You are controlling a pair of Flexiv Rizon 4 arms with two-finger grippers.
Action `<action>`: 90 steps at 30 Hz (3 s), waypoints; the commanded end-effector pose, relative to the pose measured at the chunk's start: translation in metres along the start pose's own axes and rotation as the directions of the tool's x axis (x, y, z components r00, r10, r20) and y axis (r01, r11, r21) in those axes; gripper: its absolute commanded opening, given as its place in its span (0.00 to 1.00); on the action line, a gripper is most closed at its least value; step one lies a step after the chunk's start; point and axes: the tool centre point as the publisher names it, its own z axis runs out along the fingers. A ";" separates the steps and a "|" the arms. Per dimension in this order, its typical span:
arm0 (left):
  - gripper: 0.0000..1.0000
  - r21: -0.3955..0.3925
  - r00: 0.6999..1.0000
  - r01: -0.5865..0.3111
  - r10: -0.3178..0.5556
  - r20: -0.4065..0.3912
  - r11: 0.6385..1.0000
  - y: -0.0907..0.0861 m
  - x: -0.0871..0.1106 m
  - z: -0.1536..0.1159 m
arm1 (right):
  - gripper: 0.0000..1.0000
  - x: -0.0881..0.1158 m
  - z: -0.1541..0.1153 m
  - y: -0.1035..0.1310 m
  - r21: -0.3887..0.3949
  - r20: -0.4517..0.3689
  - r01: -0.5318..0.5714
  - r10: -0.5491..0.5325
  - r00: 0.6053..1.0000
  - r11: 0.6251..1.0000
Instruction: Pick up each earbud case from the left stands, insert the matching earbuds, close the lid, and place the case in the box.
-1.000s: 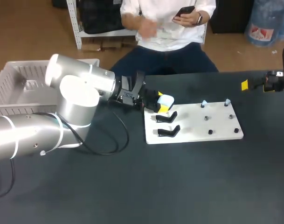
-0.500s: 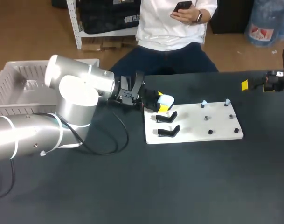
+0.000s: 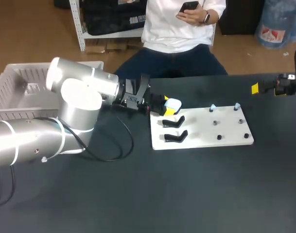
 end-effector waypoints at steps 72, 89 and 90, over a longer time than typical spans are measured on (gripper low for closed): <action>0.00 -0.037 0.959 -0.276 0.277 0.052 0.961 -0.042 -0.126 0.004 | 1.00 0.008 0.078 0.094 -0.202 -0.132 0.118 -0.147 0.980 0.972; 0.00 0.004 0.954 -0.290 0.289 0.073 0.957 -0.059 -0.125 0.009 | 1.00 -0.002 0.092 0.094 -0.210 -0.137 0.118 -0.149 0.979 0.970; 0.00 0.007 0.953 -0.294 0.293 0.074 0.956 -0.060 -0.125 0.009 | 1.00 -0.002 0.092 0.094 -0.210 -0.137 0.117 -0.148 0.980 0.971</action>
